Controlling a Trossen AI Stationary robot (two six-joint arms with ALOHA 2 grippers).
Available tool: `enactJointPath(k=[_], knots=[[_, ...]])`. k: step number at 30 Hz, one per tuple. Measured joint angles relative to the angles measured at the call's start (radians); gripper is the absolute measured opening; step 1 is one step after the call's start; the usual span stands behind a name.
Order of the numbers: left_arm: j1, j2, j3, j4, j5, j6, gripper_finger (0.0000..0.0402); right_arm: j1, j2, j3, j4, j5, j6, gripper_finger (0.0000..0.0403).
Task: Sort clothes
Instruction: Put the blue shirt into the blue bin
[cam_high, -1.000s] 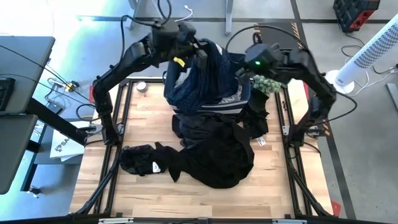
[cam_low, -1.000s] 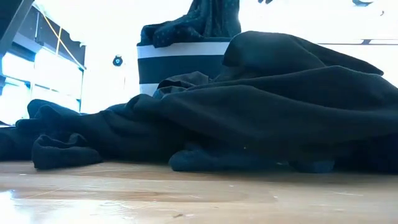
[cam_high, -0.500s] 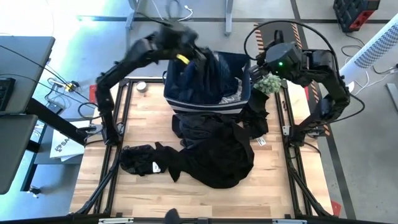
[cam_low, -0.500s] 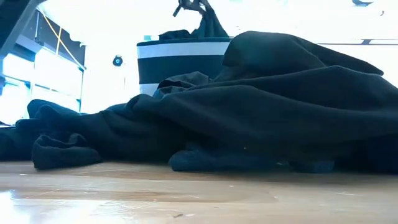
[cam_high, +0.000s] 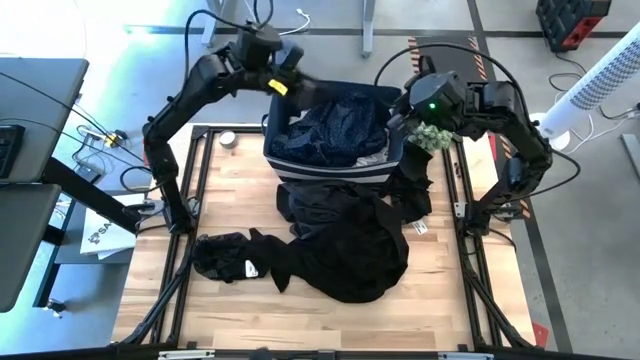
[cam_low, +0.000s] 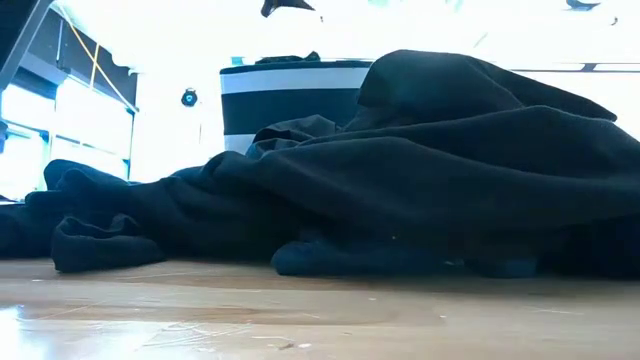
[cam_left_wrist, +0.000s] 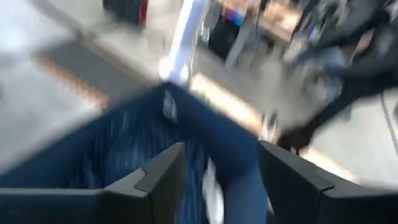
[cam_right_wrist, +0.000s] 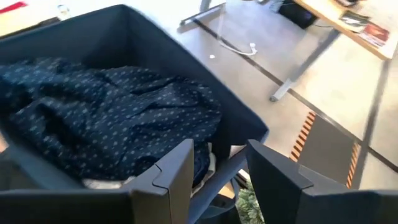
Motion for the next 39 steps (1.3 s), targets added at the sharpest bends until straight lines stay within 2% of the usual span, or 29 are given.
enactJointPath(k=[4, 6, 8, 12, 15, 19, 22, 28, 32, 36, 39], knots=[[-0.029, 0.002, 0.000, -0.325, 0.093, 0.081, 0.0206, 0.000, 0.004, 0.000, 0.004, -0.063, -0.044, 0.0145], [-0.060, 0.028, 0.000, -0.459, 0.092, 0.132, 0.0195, 0.000, 0.010, 0.000, 0.005, -0.074, -0.055, 0.0145], [-0.080, 0.059, -0.022, -0.521, 0.060, 0.155, 0.0177, 0.000, 0.013, 0.000, 0.005, -0.074, -0.060, 0.0145], [-0.073, 0.145, -0.107, -0.467, -0.051, 0.156, 0.0133, -0.003, 0.026, 0.000, 0.024, -0.074, -0.070, 0.0145], [-0.040, 0.232, -0.157, -0.368, -0.088, 0.178, 0.0100, -0.002, 0.031, 0.000, 0.026, -0.075, -0.068, 0.0145], [0.029, 0.351, -0.167, -0.286, -0.227, 0.143, 0.0064, -0.002, 0.037, 0.000, 0.024, -0.083, -0.041, 0.0145], [0.062, 0.371, -0.158, -0.285, -0.235, 0.099, 0.0043, -0.002, 0.041, 0.000, 0.021, -0.137, -0.024, 0.0145], [0.042, 0.239, -0.122, -0.339, -0.084, 0.077, 0.0026, -0.045, 0.081, 0.000, 0.034, -0.206, -0.066, 0.0145], [-0.009, 0.110, -0.122, -0.378, -0.117, 0.048, 0.0026, -0.112, 0.157, 0.000, 0.085, -0.253, -0.139, 0.0145], [-0.076, -0.017, -0.122, -0.396, -0.192, -0.046, 0.0026, -0.174, 0.276, 0.000, 0.110, -0.383, -0.187, 0.0145], [-0.144, -0.093, -0.122, -0.395, -0.270, -0.118, 0.0026, -0.199, 0.387, 0.000, 0.111, -0.403, -0.244, 0.0145]])
